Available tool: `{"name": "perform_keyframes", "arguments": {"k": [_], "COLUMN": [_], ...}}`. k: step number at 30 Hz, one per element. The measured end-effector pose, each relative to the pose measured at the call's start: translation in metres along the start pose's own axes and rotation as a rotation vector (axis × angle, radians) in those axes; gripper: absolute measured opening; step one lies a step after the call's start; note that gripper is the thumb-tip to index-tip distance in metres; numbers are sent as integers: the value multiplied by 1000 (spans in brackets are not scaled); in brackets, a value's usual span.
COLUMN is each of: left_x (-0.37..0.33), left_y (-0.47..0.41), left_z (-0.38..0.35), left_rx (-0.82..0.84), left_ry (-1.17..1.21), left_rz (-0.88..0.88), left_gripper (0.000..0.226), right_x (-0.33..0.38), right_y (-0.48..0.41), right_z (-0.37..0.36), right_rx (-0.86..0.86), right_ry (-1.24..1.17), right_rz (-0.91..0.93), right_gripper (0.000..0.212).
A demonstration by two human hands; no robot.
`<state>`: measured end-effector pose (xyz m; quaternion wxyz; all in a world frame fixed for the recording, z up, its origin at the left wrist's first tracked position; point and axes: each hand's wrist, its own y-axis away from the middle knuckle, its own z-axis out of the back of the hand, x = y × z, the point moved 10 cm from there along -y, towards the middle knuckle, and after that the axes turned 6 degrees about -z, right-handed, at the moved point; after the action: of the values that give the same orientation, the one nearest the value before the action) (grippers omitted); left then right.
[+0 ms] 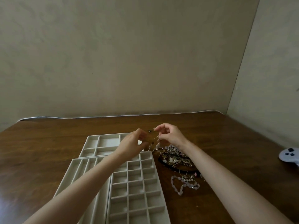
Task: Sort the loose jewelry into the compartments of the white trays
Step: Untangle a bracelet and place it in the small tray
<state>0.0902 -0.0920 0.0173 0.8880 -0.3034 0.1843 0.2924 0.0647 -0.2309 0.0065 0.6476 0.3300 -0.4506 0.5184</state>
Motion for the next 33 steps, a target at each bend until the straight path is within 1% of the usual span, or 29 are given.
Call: {"name": "perform_keyframes", "arguments": {"k": [3,5,7,9,10,14,16,18,20,23,25,27,28,30,31,33], "left_x": [0,0,-2,-5,-6,-8,-4,5,9,5,5,11,16,27,33,39], "left_y": [-13,-21,-29,-36,-38,-41,-41,-39,-34,-31,-32,-36,-37,-37,-37,-36], "left_z": [-13,-24,-30,-33,-34,-36,-37,-41,-47,-57,-59,-53,-47,-32,-24,-12], "left_rx": [46,87,102,105,107,67,58,108,173,245,214,97,21,-112,-155,-178], "left_ry": [3,41,35,-46,-70,-43,-22,143,456,905,1207,1457,1547,1612,1603,1532], "left_rz": [30,74,92,79,75,78,103,197,327,457,541,602,618,630,631,620], "left_gripper": [44,48,37,22,19,19,25,29,33,40,40,37,35,30,26,18], "right_x": [7,12,17,22,24,39,50,61,69,77,79,75,72,63,59,48], "right_y": [0,0,-1,-3,-4,-8,-10,-12,-15,-17,-17,-18,-19,-21,-23,-26], "right_z": [4,7,12,16,17,22,26,29,31,28,23,16,13,7,4,-4], "right_rx": [-8,4,-4,-7,-2,10,-24,-64,-83,-100,-101,-100,-98,-84,-73,-45], "right_ry": [-34,-105,-160,-226,-267,-349,-335,-325,-355,-412,-449,-473,-476,-493,-519,-599], "right_rz": [29,43,60,79,91,149,188,226,250,260,254,219,192,128,94,25], "right_gripper": [30,30,31,31,30,27,26,25,24,24,24,24,23,20,20,21]}}
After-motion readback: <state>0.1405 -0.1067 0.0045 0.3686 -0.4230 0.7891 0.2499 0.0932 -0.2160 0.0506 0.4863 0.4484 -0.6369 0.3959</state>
